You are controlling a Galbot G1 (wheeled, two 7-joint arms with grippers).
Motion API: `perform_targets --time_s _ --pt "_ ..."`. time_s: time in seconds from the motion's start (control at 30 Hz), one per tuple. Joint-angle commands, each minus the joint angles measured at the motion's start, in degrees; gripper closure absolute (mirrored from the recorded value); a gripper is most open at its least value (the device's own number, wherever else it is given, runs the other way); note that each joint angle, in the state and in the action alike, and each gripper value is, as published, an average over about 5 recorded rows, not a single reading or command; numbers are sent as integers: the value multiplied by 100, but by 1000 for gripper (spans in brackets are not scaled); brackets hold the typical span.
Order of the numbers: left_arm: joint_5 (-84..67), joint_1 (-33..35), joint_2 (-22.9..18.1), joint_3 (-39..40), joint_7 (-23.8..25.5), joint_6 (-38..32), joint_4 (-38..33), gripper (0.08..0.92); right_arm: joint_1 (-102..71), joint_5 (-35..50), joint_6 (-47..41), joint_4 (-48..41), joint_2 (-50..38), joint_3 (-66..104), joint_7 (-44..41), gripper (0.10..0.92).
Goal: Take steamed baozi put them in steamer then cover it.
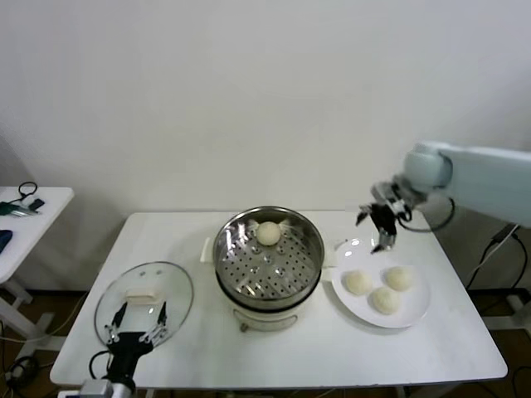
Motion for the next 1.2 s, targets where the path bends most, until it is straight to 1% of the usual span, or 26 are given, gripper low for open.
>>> perform_targets --time_s 0.03,0.4,0.93,1.03,1.2 --pt "22 5 -28 9 -5 -12 23 177 -1508 -8 -1129 129 -537 736 403 203" --pt "40 3 -47 -23 -12 -22 83 177 -2447 -582 -1028 -822 -76 1659 504 203" --pt "47 1 -71 -6 -19 -20 84 177 -2947 -727 -1045 -1106 236 2105 643 209" --pt "46 -2 -73 -6 -23 -21 87 177 -2999 -736 -1035 -1133 277 2193 712 232" --pt "55 3 -82 8 -27 -28 83 177 -2962 -696 -1006 -1102 303 2226 698 299"
